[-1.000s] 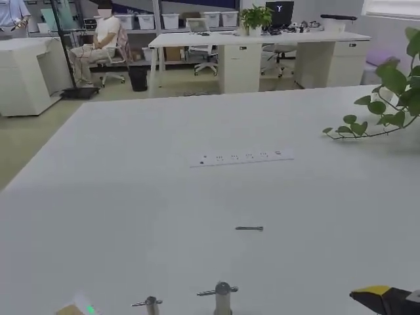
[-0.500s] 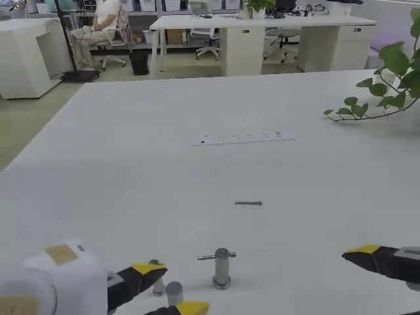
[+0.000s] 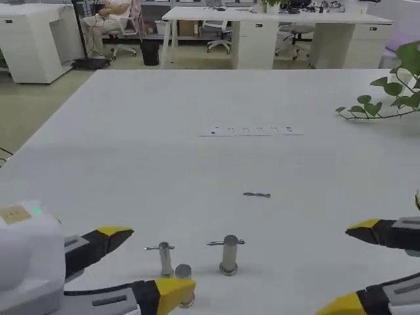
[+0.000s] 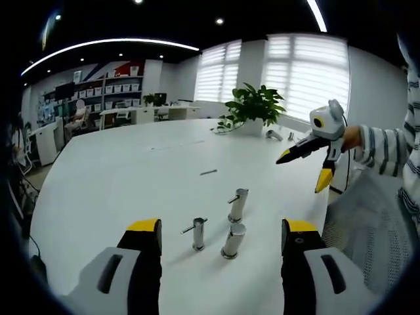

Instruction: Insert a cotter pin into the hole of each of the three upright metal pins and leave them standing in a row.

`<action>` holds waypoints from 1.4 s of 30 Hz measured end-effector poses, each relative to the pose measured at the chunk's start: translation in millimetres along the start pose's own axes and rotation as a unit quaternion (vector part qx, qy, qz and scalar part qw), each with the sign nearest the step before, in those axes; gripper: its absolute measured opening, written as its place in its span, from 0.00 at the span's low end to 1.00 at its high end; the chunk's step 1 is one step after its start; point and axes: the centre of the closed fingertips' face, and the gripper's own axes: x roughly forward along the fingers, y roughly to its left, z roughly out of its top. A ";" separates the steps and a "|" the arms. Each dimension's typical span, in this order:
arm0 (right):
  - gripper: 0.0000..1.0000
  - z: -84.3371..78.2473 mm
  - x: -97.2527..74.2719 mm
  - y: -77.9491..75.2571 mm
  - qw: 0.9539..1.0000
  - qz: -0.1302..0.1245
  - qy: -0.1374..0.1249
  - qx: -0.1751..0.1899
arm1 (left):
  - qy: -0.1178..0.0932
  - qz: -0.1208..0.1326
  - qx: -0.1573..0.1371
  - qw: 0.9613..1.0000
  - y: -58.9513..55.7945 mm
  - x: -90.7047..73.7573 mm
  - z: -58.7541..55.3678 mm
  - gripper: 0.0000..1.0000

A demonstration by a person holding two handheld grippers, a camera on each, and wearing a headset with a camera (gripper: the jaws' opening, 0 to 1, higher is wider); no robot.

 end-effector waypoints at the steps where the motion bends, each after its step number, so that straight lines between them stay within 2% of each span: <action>1: 0.96 1.7 0.6 -3.3 1.000 -0.001 0.003 -0.005 | 0.001 0.000 -0.001 1.000 0.2 -2.0 -1.2 0.75; 11: 0.93 28.6 20.9 -39.2 0.998 0.005 0.033 -0.052 | 0.016 -0.015 -0.010 1.000 -3.4 -9.2 -13.3 0.77; 15: 0.86 42.3 32.1 -48.7 0.996 0.003 0.042 -0.081 | 0.015 -0.012 -0.017 1.000 -0.2 -10.1 -15.2 0.77; 18: 0.85 49.6 42.4 -51.4 0.995 0.011 0.048 -0.089 | 0.017 -0.012 -0.020 1.000 0.7 -10.4 -16.5 0.77; 21: 0.83 51.7 53.5 -54.0 0.992 0.020 0.060 -0.106 | 0.017 -0.013 -0.021 1.000 0.7 -10.4 -17.4 0.77; 24: 0.83 45.9 66.7 -58.3 0.990 0.031 0.083 -0.106 | 0.019 -0.014 -0.024 0.999 -0.5 -10.1 -18.2 0.77; 30: 0.79 42.2 83.7 -68.0 0.987 0.041 0.102 -0.115 | 0.022 -0.014 -0.031 0.999 -0.9 -7.9 -22.2 0.76; 37: 0.72 54.3 102.1 -82.8 0.989 0.043 0.093 -0.110 | 0.031 -0.015 -0.034 0.999 -0.3 -5.6 -26.4 0.75; 42: 0.65 60.5 114.7 -92.6 0.990 0.045 0.091 -0.103 | 0.029 -0.008 -0.040 0.999 0.7 -4.9 -28.0 0.74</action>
